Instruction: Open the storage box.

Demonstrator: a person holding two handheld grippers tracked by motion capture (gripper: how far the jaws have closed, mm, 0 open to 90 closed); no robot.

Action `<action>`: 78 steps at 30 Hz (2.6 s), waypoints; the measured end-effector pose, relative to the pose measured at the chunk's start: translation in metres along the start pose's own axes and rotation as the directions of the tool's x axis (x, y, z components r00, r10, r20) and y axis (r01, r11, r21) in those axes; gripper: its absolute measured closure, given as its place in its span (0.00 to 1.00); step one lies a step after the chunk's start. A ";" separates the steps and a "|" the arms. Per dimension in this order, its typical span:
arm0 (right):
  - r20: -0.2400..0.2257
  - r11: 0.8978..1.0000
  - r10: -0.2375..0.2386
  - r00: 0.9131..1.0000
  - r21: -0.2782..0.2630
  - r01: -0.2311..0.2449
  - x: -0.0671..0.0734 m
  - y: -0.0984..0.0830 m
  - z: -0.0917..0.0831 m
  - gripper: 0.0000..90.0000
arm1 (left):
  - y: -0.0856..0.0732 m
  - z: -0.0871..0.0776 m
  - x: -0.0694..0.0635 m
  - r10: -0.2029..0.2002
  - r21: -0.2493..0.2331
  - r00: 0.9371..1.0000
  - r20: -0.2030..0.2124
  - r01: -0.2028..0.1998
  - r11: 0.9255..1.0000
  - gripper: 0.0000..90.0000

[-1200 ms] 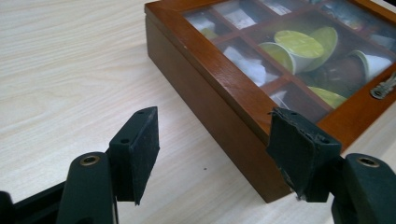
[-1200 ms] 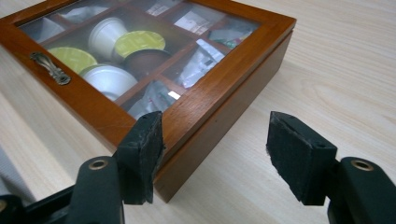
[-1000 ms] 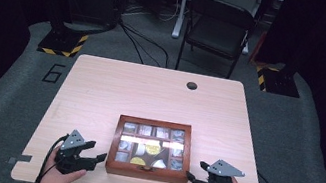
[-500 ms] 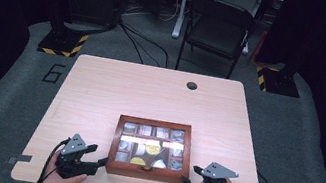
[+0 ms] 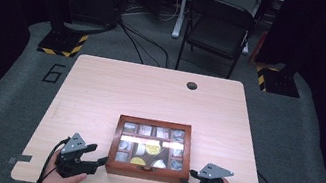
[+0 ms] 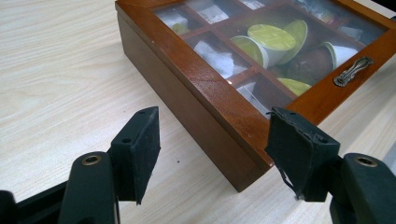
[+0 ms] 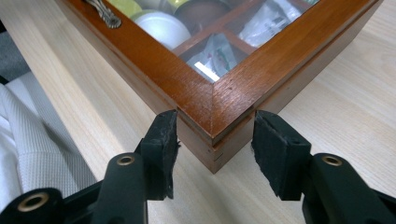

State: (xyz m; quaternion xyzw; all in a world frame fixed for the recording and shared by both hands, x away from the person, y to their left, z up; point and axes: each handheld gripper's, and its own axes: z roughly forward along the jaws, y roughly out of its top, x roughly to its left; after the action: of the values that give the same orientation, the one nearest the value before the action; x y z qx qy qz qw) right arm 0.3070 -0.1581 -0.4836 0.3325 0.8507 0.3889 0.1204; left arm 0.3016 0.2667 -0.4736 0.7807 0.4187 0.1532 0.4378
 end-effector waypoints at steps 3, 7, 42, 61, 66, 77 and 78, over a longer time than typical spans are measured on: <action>0.007 1.000 -0.010 1.000 0.014 0.010 0.001 -0.001 0.002 0.57 | 0.000 0.001 0.000 -0.001 0.005 1.000 0.006 0.000 1.000 0.38; -0.003 1.000 -0.012 1.000 0.015 0.012 -0.002 -0.001 0.001 0.58 | 0.000 0.001 0.000 -0.002 0.007 1.000 0.008 0.002 1.000 0.38; 0.007 0.994 0.026 1.000 -0.108 -0.025 0.000 0.010 -0.013 0.61 | -0.003 -0.001 -0.013 0.017 0.025 0.998 0.058 -0.018 1.000 0.48; 0.011 0.991 0.039 0.999 -0.127 -0.038 -0.002 0.010 -0.014 0.60 | 0.008 0.011 -0.026 0.072 0.011 0.996 0.052 -0.073 0.997 0.55; 0.022 0.988 0.032 0.999 -0.151 -0.028 -0.003 0.013 -0.017 0.58 | 0.012 0.008 -0.025 0.077 -0.003 0.996 0.045 -0.077 0.997 0.52; 0.034 0.980 0.026 0.999 -0.200 -0.019 -0.008 0.028 -0.025 0.55 | 0.030 0.002 -0.019 0.051 -0.052 0.998 0.027 -0.049 0.997 0.48; 0.034 0.979 0.027 0.999 -0.201 -0.020 -0.008 0.030 -0.027 0.55 | 0.032 0.000 -0.019 0.049 -0.055 0.998 0.026 -0.047 0.997 0.48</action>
State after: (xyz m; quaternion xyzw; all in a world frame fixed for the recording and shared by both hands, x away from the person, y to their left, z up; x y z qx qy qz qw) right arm 0.3145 -0.1645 -0.4438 0.3358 0.8007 0.4681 0.1644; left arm 0.3067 0.2435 -0.4455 0.7804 0.3893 0.1643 0.4609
